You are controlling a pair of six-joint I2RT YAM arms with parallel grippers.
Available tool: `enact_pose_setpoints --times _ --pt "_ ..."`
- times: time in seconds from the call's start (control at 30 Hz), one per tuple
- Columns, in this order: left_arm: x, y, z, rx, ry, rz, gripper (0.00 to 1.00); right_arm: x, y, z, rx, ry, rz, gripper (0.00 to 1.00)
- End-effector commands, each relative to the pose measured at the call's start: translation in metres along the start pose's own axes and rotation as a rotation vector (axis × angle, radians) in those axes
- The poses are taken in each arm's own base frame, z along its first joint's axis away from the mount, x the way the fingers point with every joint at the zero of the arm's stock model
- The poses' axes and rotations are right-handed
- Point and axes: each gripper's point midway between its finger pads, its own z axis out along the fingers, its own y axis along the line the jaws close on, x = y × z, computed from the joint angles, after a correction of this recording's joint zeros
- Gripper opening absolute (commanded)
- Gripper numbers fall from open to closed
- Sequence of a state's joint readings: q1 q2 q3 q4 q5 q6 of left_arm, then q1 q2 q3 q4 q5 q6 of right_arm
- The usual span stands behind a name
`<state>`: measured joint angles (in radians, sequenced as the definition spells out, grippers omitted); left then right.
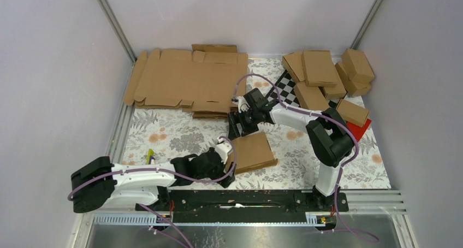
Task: Fold the paper box
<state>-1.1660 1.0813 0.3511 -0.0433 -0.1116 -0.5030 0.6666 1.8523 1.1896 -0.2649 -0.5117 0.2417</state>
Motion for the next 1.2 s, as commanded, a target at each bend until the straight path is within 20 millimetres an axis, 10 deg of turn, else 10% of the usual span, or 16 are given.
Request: enact_pose_setpoints --times 0.0,0.47,1.17 --pt "-0.017 -0.012 0.01 0.021 -0.01 0.053 0.83 -0.002 0.006 -0.005 -0.025 -0.005 -0.027 0.88" --pt "-0.028 -0.016 0.022 0.004 0.015 0.122 0.33 0.008 0.006 0.001 -0.05 0.033 -0.009 0.84" --pt "-0.115 0.015 0.036 -0.023 -0.191 -0.06 0.4 0.012 -0.033 -0.054 0.218 -0.049 0.111 0.87"
